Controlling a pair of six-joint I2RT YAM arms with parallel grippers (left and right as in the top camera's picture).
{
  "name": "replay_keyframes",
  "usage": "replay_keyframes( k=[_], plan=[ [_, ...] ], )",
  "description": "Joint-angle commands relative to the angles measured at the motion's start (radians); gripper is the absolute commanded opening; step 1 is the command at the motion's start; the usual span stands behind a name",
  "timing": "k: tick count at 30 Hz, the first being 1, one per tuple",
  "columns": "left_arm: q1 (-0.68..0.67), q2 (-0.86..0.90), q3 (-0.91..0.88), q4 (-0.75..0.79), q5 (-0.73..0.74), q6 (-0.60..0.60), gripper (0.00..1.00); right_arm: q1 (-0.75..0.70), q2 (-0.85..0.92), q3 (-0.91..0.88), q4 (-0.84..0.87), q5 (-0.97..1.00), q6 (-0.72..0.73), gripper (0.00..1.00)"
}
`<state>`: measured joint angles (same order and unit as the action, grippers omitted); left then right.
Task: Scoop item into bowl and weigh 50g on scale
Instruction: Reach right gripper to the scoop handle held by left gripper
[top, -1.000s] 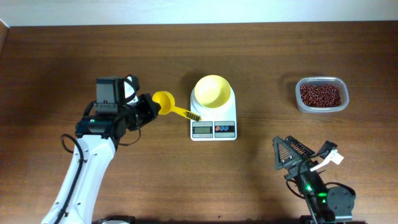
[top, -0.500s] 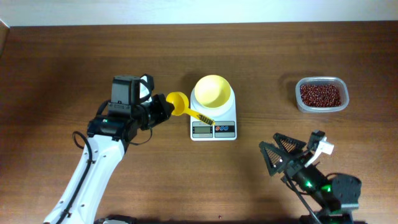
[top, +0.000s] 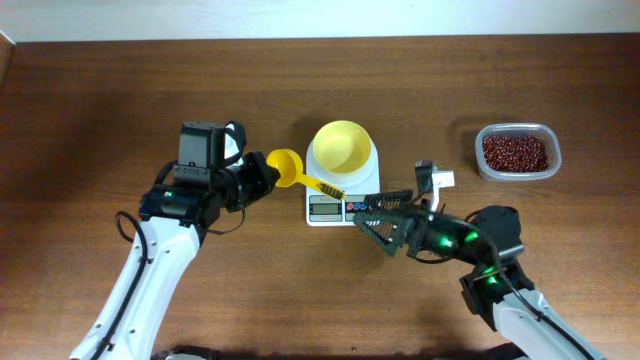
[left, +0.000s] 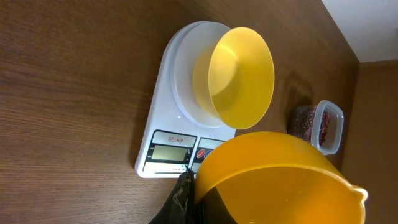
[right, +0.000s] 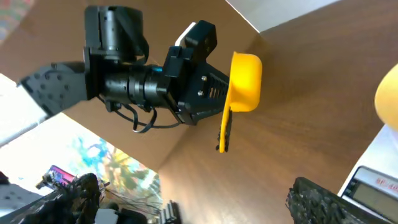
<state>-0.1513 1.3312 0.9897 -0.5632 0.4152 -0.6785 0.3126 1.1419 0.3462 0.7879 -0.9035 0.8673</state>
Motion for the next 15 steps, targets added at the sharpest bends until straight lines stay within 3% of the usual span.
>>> replay_keyframes(
  k=[1, 13, 15],
  plan=[
    [-0.003, -0.009, 0.015, 0.001, 0.004, -0.010, 0.00, 0.009, 0.005, 0.024, 0.005, -0.034, 0.059, 0.99],
    [-0.003, -0.009, 0.015, 0.002, -0.045, -0.010, 0.00, 0.009, 0.005, 0.024, 0.080, 0.000, 0.102, 0.99],
    [-0.003, -0.009, 0.015, 0.001, -0.045, -0.010, 0.00, 0.009, 0.006, 0.024, 0.077, 0.011, 0.042, 0.99]
  ],
)
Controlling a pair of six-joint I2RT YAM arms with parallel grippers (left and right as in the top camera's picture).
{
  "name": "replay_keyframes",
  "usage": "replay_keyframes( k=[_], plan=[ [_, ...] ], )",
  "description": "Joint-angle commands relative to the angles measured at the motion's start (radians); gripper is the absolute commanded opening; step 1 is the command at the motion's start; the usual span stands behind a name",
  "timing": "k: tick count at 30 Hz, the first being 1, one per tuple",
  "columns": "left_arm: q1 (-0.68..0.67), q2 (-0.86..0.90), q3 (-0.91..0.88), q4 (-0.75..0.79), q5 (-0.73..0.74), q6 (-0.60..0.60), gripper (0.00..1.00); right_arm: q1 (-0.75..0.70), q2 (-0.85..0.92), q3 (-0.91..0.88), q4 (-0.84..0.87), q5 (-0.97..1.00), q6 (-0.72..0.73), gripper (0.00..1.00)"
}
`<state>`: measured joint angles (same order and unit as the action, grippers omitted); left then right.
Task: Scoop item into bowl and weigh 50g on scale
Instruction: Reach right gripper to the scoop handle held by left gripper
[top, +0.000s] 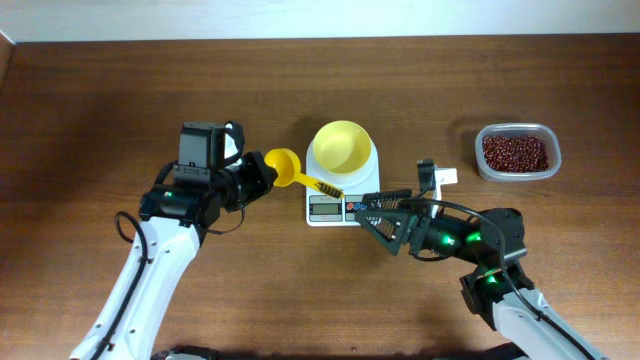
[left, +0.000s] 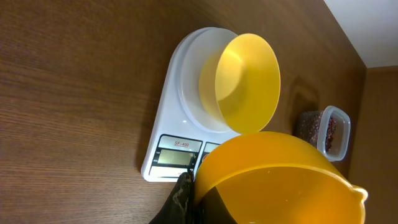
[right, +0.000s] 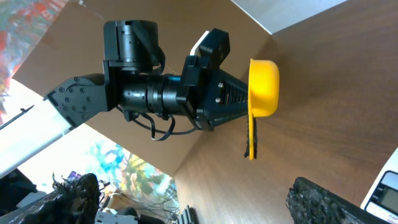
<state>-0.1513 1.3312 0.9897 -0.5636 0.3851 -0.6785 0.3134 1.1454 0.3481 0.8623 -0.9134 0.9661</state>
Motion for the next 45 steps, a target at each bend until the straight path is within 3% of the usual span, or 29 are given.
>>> replay_keyframes(
  k=[1, 3, 8, 11, 13, 14, 18, 23, 34, 36, 45],
  plan=[
    [-0.003, -0.009, 0.015, 0.001, -0.014, -0.010, 0.00, 0.008, 0.002, 0.023, 0.002, 0.020, -0.077, 0.99],
    [-0.003, -0.009, 0.015, 0.001, -0.014, -0.010, 0.00, 0.008, 0.004, 0.023, -0.039, 0.056, -0.173, 0.99],
    [-0.050, -0.009, 0.015, 0.006, -0.015, -0.010, 0.00, 0.045, 0.023, 0.023, -0.036, 0.089, -0.173, 0.99],
    [-0.099, -0.009, 0.015, 0.013, -0.015, -0.010, 0.00, 0.126, 0.023, 0.023, -0.054, 0.247, -0.173, 0.99],
    [-0.130, -0.009, 0.015, 0.013, -0.016, -0.010, 0.00, 0.170, 0.023, 0.023, -0.089, 0.349, -0.174, 0.93],
    [-0.143, -0.009, 0.015, 0.013, -0.019, -0.010, 0.00, 0.188, 0.023, 0.023, -0.089, 0.378, -0.173, 0.85],
    [-0.227, -0.009, 0.015, 0.013, -0.079, -0.010, 0.00, 0.212, 0.024, 0.023, -0.089, 0.399, -0.173, 0.69],
    [-0.240, -0.009, 0.015, 0.014, -0.079, -0.010, 0.00, 0.212, 0.024, 0.023, -0.176, 0.399, -0.173, 0.54],
    [-0.240, -0.008, 0.013, 0.009, -0.094, -0.010, 0.00, 0.212, 0.023, 0.023, -0.167, 0.357, -0.084, 0.37],
    [-0.240, -0.008, 0.013, 0.008, -0.093, -0.010, 0.00, 0.212, 0.023, 0.023, -0.167, 0.347, -0.082, 0.30],
    [-0.272, -0.008, 0.013, 0.002, -0.087, -0.010, 0.00, 0.212, 0.024, 0.023, -0.167, 0.347, -0.083, 0.25]
  ],
)
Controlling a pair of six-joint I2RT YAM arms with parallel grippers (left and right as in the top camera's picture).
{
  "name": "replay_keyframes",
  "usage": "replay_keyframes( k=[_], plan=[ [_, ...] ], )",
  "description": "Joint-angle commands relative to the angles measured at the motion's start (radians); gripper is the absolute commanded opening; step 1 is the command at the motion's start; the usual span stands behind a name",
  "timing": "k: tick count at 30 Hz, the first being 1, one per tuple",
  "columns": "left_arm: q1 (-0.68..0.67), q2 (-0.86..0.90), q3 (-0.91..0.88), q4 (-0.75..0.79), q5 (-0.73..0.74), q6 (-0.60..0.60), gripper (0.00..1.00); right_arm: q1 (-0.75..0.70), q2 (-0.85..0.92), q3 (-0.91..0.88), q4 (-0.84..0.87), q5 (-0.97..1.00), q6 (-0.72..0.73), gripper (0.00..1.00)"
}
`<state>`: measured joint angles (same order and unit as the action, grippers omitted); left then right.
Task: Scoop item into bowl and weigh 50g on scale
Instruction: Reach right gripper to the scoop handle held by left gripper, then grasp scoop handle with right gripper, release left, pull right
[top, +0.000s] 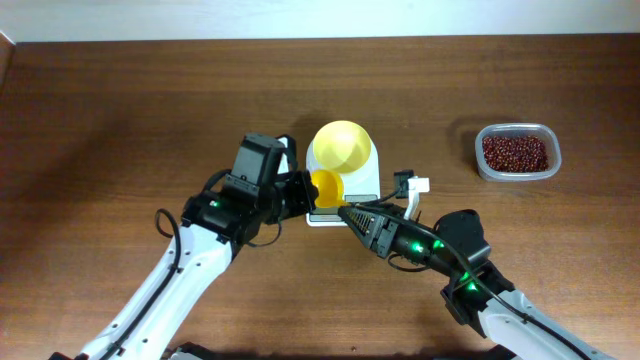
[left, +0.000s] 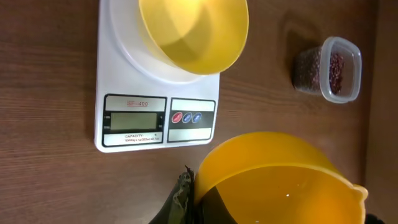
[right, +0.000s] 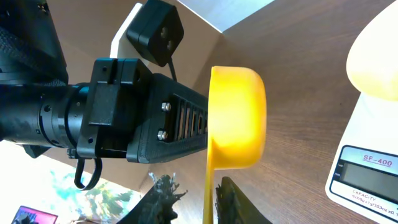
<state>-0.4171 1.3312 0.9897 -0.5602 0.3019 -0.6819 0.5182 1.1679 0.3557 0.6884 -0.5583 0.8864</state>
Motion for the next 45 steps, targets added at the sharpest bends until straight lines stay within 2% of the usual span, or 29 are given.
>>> replay_keyframes(
  k=[1, 4, 12, 20, 25, 26, 28, 29, 31, 34, 35, 37, 40, 45],
  plan=[
    [-0.006, -0.008, 0.013, -0.002, -0.003, -0.007, 0.00, 0.007, 0.001, 0.015, 0.006, -0.006, -0.003, 0.23],
    [-0.006, -0.008, 0.013, -0.002, -0.003, -0.007, 0.00, 0.007, 0.001, 0.015, 0.007, -0.005, -0.003, 0.21],
    [-0.006, -0.008, 0.013, -0.021, -0.004, -0.006, 0.00, 0.007, 0.001, 0.015, 0.006, 0.040, -0.003, 0.22],
    [-0.006, -0.008, 0.013, -0.025, -0.010, -0.007, 0.00, 0.007, 0.001, 0.015, 0.006, 0.039, -0.003, 0.05],
    [-0.006, -0.008, 0.013, -0.036, -0.011, -0.007, 0.00, 0.007, 0.001, 0.015, 0.003, 0.039, -0.003, 0.04],
    [-0.006, -0.008, 0.013, -0.036, -0.011, -0.006, 0.04, 0.007, 0.001, 0.015, 0.003, 0.035, -0.003, 0.04],
    [-0.006, -0.008, 0.013, -0.040, -0.011, -0.006, 0.26, 0.007, 0.001, 0.015, 0.003, 0.027, -0.002, 0.04],
    [-0.006, -0.008, 0.013, -0.039, -0.011, -0.006, 0.33, 0.007, 0.001, 0.015, 0.003, 0.013, -0.003, 0.04],
    [-0.006, -0.009, 0.014, -0.035, -0.010, -0.006, 0.54, 0.005, 0.001, 0.015, 0.003, -0.010, -0.003, 0.04],
    [-0.006, -0.010, 0.017, -0.032, -0.010, -0.006, 0.73, 0.004, -0.001, 0.015, 0.003, -0.019, 0.013, 0.04],
    [-0.006, -0.010, 0.035, -0.032, -0.011, -0.006, 0.88, 0.004, -0.001, 0.015, 0.003, -0.033, 0.013, 0.04],
    [-0.006, -0.010, 0.084, -0.032, -0.030, -0.002, 0.99, 0.002, -0.001, 0.015, 0.003, -0.041, 0.053, 0.04],
    [-0.005, -0.010, 0.135, -0.032, -0.077, 0.070, 0.99, -0.050, -0.019, 0.015, 0.003, -0.105, 0.058, 0.04],
    [0.042, -0.012, 0.142, -0.058, -0.113, 0.120, 0.99, -0.089, -0.021, 0.015, -0.005, -0.113, 0.019, 0.04]
  ],
)
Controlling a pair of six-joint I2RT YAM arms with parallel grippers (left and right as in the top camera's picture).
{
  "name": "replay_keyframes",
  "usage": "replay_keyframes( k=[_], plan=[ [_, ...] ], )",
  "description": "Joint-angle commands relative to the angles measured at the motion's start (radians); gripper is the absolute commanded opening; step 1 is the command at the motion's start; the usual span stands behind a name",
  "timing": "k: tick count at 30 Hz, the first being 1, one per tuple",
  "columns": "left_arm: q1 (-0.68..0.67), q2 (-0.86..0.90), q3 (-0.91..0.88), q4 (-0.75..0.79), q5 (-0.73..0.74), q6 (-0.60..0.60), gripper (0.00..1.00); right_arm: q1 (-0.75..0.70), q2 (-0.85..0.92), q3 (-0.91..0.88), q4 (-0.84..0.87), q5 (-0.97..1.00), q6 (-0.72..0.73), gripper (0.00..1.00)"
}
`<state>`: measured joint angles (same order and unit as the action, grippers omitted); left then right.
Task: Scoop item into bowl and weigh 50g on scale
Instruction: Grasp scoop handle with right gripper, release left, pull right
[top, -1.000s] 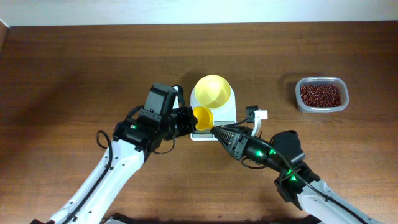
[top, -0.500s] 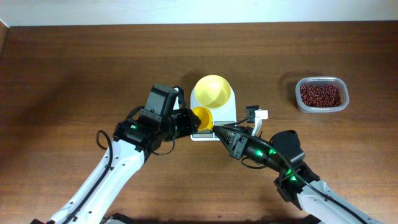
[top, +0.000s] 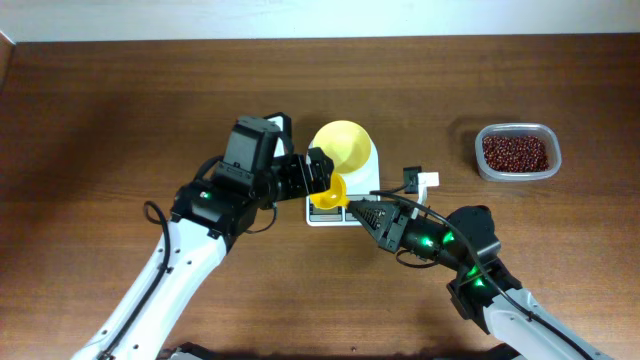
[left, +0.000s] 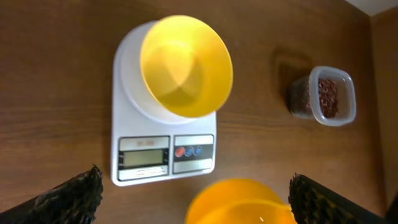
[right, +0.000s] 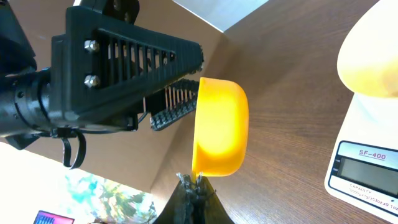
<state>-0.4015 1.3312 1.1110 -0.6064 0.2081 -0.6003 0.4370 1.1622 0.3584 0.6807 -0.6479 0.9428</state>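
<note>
The yellow scoop (top: 330, 190) hangs over the front of the white scale (top: 371, 186), its cup (right: 221, 127) turned on its side. My right gripper (right: 194, 180) is shut on the scoop's handle from below. My left gripper (left: 199, 205) is open, its fingers (left: 74, 196) spread wide on either side of the scoop cup (left: 239, 202) and not touching it. The yellow bowl (left: 185, 65) stands on the scale (left: 165, 155) and looks empty. A clear container of red beans (top: 517, 152) sits at the far right.
Both arms meet at the scale's front left corner, the left gripper (top: 318, 172) close to the bowl (top: 343, 150). The bean container (left: 326, 96) lies well to the right of the scale. Brown tabletop stretches all round.
My right gripper has shut on the scoop's handle. My left gripper has opened and let go of the scoop, its fingers now standing wide apart.
My left gripper held the scoop left of the scale while my right gripper waited open to the right. Then both arms met at the scale's front, right fingers around the handle. Now the scoop has changed from my left gripper to my right.
</note>
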Motion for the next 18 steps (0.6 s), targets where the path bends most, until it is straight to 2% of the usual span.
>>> replay_keyframes(
  k=[1, 4, 6, 10, 11, 14, 16, 18],
  plan=[
    [0.058, -0.014, 0.021, -0.031, -0.019, 0.038, 0.99, -0.008, -0.021, 0.012, 0.003, -0.014, -0.078, 0.04],
    [0.082, -0.014, 0.021, -0.043, -0.021, 0.038, 0.99, -0.008, -0.032, 0.014, 0.003, 0.106, -0.136, 0.04],
    [0.084, -0.014, 0.021, -0.055, -0.077, 0.038, 0.99, -0.037, -0.033, 0.024, 0.003, 0.110, -0.166, 0.04],
    [0.084, -0.014, 0.021, -0.069, -0.168, 0.038, 0.99, -0.193, -0.039, 0.044, 0.000, 0.043, -0.196, 0.04],
    [0.084, -0.014, 0.021, -0.072, -0.193, 0.038, 0.99, -0.229, -0.052, 0.069, -0.051, 0.027, -0.207, 0.04],
    [0.084, -0.014, 0.021, -0.074, -0.206, 0.038, 0.99, -0.298, -0.117, 0.175, -0.392, 0.040, -0.371, 0.04],
    [0.084, -0.014, 0.021, -0.072, -0.206, 0.038, 0.99, -0.349, -0.209, 0.328, -0.785, 0.143, -0.510, 0.04],
    [0.084, -0.014, 0.021, -0.076, -0.205, 0.038, 0.99, -0.353, -0.282, 0.401, -1.001, 0.217, -0.529, 0.04]
  ],
)
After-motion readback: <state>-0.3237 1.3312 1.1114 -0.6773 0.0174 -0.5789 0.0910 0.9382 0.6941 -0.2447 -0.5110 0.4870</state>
